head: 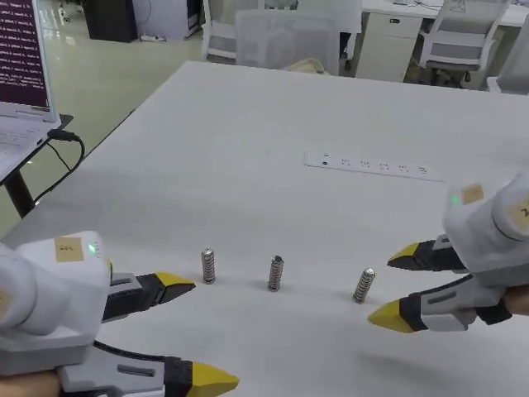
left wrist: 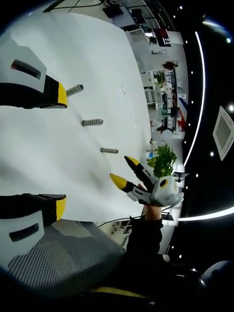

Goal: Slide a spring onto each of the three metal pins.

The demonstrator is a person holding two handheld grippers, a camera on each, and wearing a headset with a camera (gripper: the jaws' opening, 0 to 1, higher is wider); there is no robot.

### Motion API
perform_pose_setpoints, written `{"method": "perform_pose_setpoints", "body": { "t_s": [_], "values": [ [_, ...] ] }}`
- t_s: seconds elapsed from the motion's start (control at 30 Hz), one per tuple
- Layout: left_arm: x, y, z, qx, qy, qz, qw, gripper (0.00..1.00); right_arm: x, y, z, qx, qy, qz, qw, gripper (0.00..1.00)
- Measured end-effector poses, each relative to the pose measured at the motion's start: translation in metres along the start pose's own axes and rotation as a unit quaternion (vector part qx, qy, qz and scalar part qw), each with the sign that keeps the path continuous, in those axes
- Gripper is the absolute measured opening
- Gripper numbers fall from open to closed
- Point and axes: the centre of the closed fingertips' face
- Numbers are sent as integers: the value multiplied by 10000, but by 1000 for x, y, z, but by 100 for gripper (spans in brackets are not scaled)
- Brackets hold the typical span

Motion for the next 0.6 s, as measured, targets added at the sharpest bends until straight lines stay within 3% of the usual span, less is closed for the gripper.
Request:
{"method": "perform_pose_setpoints", "body": {
  "t_s": [0.33, 0.6],
  "values": [
    [1, 0, -4, -62, 31, -39, 10000, 68, 13, -3, -2, -196, -180, 203, 9994, 49],
    [4, -1, -8, -105, 75, -89, 9999, 68, 19, -3, -7, -546, -423, 463, 9965, 49]
  ]
}}
Point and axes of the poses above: the centre of the closed fingertips' face, and the gripper's own axes: z roughly forward along the fingers, x roughly to its left, y roughly out of its top, and after that the axes turned 15 degrees about -z, right-handed
